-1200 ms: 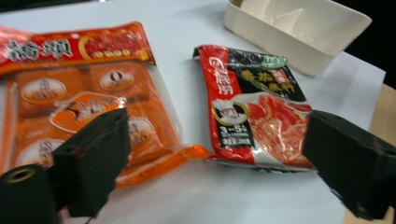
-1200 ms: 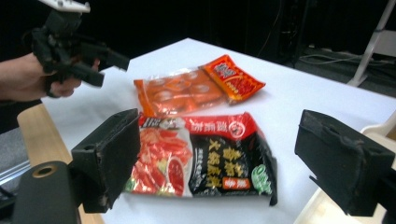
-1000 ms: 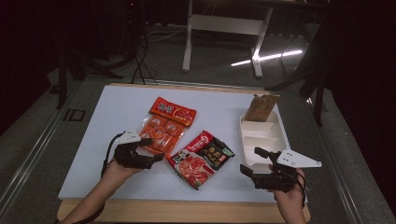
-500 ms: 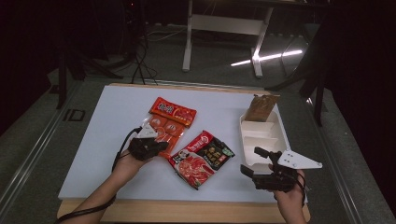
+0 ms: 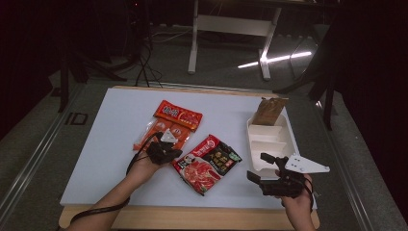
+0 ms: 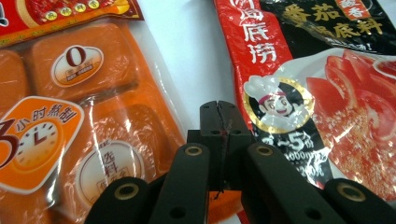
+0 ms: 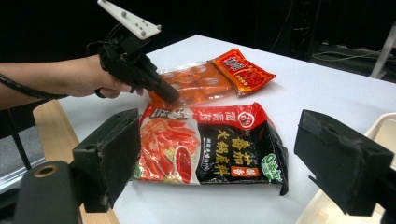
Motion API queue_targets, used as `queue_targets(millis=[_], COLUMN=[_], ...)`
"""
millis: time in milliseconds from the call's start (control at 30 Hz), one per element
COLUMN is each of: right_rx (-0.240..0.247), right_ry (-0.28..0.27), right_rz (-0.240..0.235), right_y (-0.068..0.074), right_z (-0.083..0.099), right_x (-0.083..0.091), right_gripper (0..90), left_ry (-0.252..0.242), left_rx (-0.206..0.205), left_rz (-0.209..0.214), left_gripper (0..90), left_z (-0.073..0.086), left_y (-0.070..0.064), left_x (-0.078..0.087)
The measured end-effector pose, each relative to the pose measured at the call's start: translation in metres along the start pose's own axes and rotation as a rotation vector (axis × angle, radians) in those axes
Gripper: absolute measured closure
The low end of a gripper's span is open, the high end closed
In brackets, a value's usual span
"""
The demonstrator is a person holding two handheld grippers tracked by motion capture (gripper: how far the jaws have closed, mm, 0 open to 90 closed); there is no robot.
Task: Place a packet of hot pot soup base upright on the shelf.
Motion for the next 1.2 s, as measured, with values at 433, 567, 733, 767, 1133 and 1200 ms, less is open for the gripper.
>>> queue_targets(millis=[433,567,733,767,1133,1200], right_rx=[-0.008,-0.007,-0.004,-0.006,-0.003,-0.003], right_ry=[0.002,0.004,0.007,0.008,0.012,0.012], right_rz=[-0.007,-0.009,-0.013,-0.013,-0.007,-0.007], right_y=[-0.001,0.001,0.002,0.002,0.002,0.002], right_z=[0.001,0.001,0.000,0.001,0.001,0.001], right_x=[0.000,-0.001,-0.002,-0.002,-0.002,-0.002], right_gripper=[14.7,14.7,14.7,14.7,14.7,14.7], left_ry=[0.073,0.078,0.074,0.073,0.086,0.088], left_rx=[-0.020,-0.025,-0.006,-0.003,-0.001,-0.002], left_rz=[0.007,0.031,0.063,0.078,0.117,0.120], left_gripper=[90.0,90.0,90.0,90.0,90.0,90.0], left_z=[0.010,0.014,0.019,0.020,0.026,0.026], left_y=[-0.011,-0.017,-0.024,-0.028,-0.049,-0.050], left_x=[-0.009,-0.006,-0.004,-0.004,-0.004,-0.004])
Point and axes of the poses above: each handheld gripper's, and its own axes: x roughly backward along the jaws, z roughly out of its underside, y roughly to its left, the point moved 10 cm from there along -x, roughly forward along the jaws, and after that the axes turned 7 degrees about x, right-handed, at the moved point
